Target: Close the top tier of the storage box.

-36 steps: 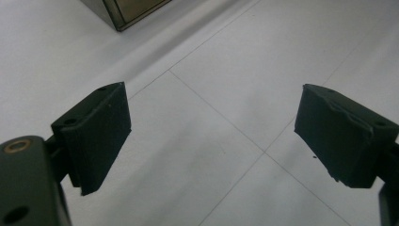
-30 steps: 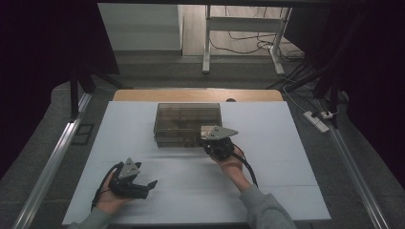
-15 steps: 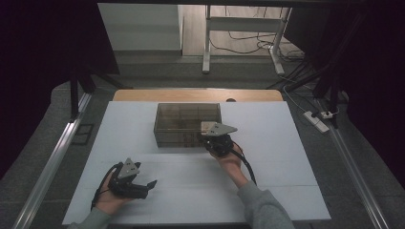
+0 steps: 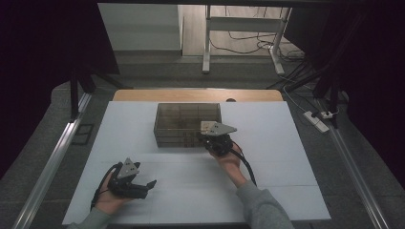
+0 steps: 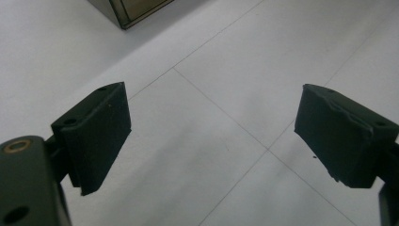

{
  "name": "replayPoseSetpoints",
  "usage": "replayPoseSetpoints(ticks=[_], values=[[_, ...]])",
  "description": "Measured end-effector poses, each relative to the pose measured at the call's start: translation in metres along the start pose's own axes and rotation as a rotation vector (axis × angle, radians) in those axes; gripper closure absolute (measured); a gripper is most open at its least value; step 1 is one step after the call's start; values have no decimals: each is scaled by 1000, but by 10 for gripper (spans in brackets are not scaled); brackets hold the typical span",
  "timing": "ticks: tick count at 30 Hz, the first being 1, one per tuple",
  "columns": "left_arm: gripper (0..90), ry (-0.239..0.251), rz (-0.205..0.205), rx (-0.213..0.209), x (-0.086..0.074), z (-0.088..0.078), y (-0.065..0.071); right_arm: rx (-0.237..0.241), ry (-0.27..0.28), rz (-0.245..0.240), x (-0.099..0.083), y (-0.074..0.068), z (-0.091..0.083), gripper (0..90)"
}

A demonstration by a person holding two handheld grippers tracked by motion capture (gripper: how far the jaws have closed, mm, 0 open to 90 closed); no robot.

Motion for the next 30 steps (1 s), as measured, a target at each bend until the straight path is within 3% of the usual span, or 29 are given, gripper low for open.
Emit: replayPoseSetpoints(ticks=[7,13,30], values=[[113,2,-2,2,0,-1,0,3,-30,-8,-1,-2,-5,896],[113,6,-7,2,0,-1,0,6,-45,-19,-5,-3,-25,896],[110,12,-17,-2,0,-2,0,-5,-77,-10,-41,12,-80,896]])
Point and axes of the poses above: each handheld gripper's, and its own axes: z roughly forward along the jaws, x roughly out of its top, y roughly to its right, the point moved 2 cm from there along z, roughly forward along the jaws, and after that the axes turned 10 degrees about z, right-handed, at the moved point
